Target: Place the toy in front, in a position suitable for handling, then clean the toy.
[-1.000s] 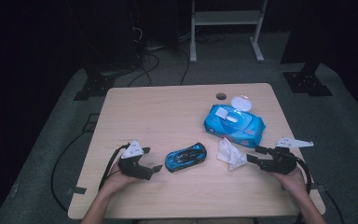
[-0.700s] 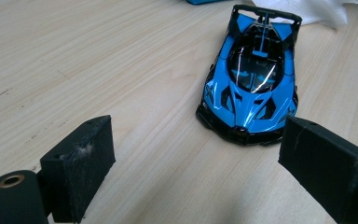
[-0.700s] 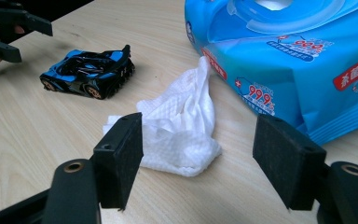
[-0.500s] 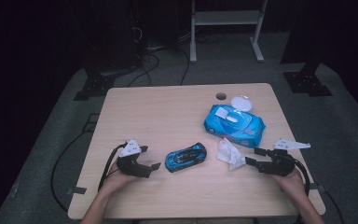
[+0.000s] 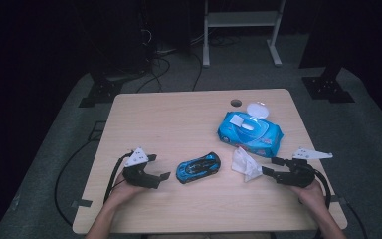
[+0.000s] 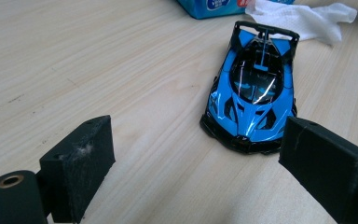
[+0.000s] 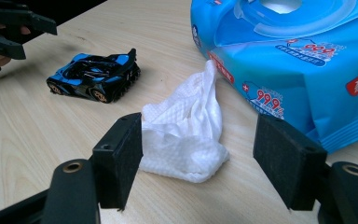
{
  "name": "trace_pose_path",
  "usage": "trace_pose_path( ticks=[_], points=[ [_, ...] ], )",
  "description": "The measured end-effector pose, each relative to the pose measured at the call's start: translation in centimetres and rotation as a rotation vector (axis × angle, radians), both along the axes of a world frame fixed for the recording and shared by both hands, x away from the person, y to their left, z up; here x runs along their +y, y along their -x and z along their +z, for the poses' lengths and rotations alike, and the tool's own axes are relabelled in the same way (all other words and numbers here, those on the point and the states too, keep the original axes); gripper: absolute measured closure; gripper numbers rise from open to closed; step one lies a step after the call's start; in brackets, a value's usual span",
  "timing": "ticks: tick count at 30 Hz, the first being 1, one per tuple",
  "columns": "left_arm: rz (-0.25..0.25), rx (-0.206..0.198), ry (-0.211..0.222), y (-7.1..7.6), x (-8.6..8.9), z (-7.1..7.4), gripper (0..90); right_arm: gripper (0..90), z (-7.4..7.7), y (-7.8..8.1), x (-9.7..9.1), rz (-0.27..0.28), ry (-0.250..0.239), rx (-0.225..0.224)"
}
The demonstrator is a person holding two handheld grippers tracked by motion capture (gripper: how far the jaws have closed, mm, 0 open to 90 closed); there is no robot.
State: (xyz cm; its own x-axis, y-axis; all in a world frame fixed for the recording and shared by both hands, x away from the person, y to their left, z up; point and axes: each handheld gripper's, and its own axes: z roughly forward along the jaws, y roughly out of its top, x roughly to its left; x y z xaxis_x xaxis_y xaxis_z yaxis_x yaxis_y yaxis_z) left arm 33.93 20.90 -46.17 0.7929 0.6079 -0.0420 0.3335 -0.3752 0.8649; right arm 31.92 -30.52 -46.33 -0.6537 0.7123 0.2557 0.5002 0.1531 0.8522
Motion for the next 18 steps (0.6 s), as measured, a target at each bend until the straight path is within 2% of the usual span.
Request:
trace_pose_path(
  ticks=[7,12,16,18],
  points=[
    [-0.005,-0.01,0.009,0.0,0.2,0.0,9.4,31.5,0.2,0.1,0.0,-0.008,-0.009,-0.007],
    [0.002,-0.019,-0.001,0.1,0.6,0.1,9.4,31.2,0.2,-0.1,0.0,-0.014,-0.002,-0.001],
    [0.038,-0.031,0.027,0.3,1.2,0.6,8.7,30.7,0.6,0.1,0.1,-0.011,0.001,-0.024],
    [0.081,-0.058,0.054,0.3,1.8,1.0,8.7,29.7,0.6,0.1,0.1,-0.009,0.003,-0.017]
  ],
)
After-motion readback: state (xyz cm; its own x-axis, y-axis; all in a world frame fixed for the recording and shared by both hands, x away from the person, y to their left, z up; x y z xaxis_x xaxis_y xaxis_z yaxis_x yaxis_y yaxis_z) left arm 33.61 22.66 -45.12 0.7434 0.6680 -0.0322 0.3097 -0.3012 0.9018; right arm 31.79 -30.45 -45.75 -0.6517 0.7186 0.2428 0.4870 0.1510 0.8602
